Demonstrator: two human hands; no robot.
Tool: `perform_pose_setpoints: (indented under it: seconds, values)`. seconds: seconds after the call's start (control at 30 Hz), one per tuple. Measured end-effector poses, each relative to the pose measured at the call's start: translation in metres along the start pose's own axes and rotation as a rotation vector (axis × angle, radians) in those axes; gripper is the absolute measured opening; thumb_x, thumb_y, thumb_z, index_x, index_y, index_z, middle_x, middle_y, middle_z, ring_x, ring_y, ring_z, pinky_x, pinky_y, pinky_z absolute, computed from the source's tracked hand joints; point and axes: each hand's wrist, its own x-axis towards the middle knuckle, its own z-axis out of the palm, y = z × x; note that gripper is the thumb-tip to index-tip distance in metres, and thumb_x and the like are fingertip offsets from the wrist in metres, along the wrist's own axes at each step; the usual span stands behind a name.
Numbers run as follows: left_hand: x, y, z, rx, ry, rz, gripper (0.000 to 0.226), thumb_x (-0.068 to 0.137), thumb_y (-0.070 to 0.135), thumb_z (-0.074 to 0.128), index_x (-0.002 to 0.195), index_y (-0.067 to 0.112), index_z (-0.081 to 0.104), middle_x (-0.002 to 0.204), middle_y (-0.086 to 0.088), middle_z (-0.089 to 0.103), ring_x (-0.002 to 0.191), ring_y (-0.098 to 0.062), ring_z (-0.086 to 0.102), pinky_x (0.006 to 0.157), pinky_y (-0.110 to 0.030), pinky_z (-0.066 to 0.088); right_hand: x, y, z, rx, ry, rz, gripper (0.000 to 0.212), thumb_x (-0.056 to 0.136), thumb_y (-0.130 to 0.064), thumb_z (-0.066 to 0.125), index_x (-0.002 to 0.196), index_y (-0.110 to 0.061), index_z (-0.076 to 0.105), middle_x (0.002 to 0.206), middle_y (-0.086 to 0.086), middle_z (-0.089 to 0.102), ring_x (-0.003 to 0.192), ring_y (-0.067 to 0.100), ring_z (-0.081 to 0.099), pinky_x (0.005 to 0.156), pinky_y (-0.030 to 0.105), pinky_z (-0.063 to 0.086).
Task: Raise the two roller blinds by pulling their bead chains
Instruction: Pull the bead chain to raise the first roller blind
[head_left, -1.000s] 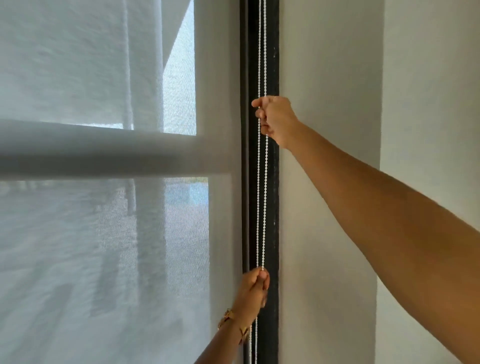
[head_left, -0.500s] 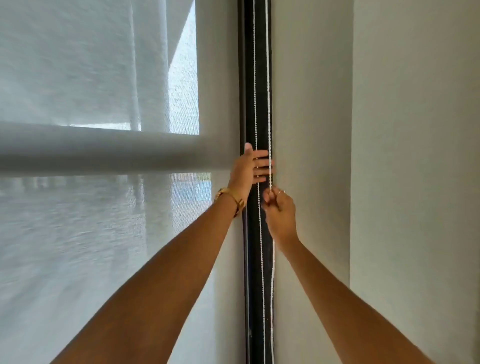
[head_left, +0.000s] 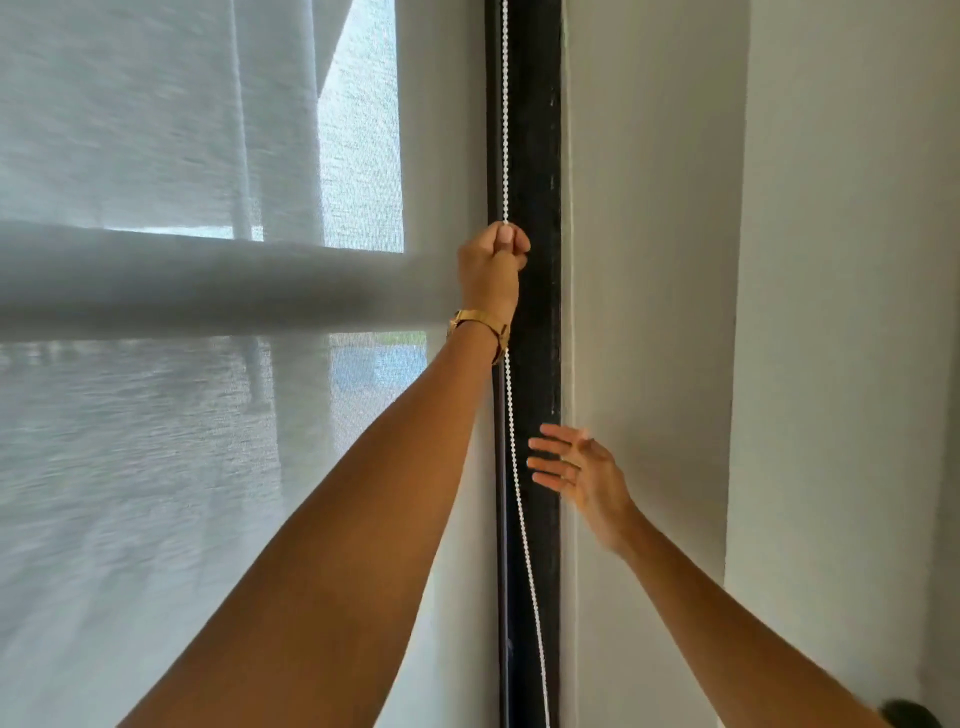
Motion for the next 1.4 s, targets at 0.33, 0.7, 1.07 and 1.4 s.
perform_pose_setpoints:
  seconds: [0.33, 0.7, 1.07, 1.4]
  values:
    - [-0.119, -0.084, -0.051, -0.068, -0.185, -0.367, 0.044, 0.099, 0.017, 0.036, 0.060, 0.020, 0.057, 0.040, 0.015, 0.043, 0.035, -0.004, 0.032, 0.035, -0.013, 0.026, 0.074, -0.133, 0.041, -0.131, -0.067, -0.156, 0.041, 0.102, -0.026, 0.026, 0.127, -0.007, 0.052, 0.113, 0.006, 0.066, 0.108, 0.025, 0.063, 0.095, 0.038, 0.051]
    - [-0.182, -0.144, -0.113, -0.070, -0.394, -0.558, 0.047, 0.100, 0.018, 0.034, 0.065, 0.025, 0.064, 0.045, 0.011, 0.044, 0.037, -0.003, 0.032, 0.036, -0.014, 0.027, 0.080, -0.148, 0.137, -0.132, 0.069, -0.289, 0.037, 0.095, -0.005, 0.027, 0.071, -0.017, 0.053, 0.055, -0.005, 0.041, 0.040, 0.002, 0.037, 0.040, 0.018, 0.030]
    - [-0.019, -0.038, -0.109, -0.135, -0.382, -0.377, 0.047, 0.100, 0.042, 0.026, 0.100, 0.014, 0.064, 0.096, -0.006, 0.066, 0.086, -0.019, 0.063, 0.076, -0.032, 0.054, 0.061, -0.098, 0.148, -0.235, 0.303, -0.520, 0.038, 0.084, 0.007, 0.030, 0.061, -0.018, 0.046, 0.058, 0.000, 0.043, 0.051, 0.008, 0.040, 0.044, 0.019, 0.035]
    - [0.037, 0.032, -0.087, 0.012, -0.481, -0.294, 0.055, 0.098, 0.047, 0.027, 0.130, 0.007, 0.048, 0.113, -0.012, 0.062, 0.094, -0.026, 0.064, 0.078, -0.035, 0.054, 0.006, 0.042, 0.112, -0.181, 0.330, -0.299, 0.041, 0.094, -0.001, 0.033, 0.061, -0.019, 0.046, 0.051, -0.003, 0.037, 0.042, 0.005, 0.030, 0.040, 0.017, 0.026]
